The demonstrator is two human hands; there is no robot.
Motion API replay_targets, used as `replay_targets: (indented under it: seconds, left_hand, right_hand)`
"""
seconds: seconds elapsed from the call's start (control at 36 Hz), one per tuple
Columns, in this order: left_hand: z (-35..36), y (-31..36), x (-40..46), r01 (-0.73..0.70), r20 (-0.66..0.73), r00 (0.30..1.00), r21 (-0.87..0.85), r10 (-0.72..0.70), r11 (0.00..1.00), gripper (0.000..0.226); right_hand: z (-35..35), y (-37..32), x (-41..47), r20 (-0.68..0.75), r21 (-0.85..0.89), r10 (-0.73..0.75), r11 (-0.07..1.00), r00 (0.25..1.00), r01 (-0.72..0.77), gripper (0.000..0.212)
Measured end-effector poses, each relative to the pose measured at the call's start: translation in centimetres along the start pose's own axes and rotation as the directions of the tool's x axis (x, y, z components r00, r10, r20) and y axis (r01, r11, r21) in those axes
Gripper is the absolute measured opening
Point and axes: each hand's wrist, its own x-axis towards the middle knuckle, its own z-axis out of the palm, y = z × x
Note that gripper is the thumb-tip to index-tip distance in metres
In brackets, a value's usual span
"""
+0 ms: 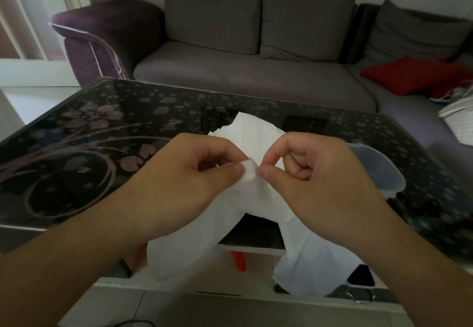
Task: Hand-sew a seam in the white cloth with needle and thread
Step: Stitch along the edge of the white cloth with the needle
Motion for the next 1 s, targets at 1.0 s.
replay_targets:
  seconds: [1.0]
  left_hand:
    - [0.1, 0.0, 0.0, 0.037, -0.01, 0.999, -0.028, -0.037, 0.999, 0.018]
  right_hand:
    - [-0.1, -0.5, 0.1, 0.032, 0.2, 0.032, 0.979, 0.999, -0.038, 0.015]
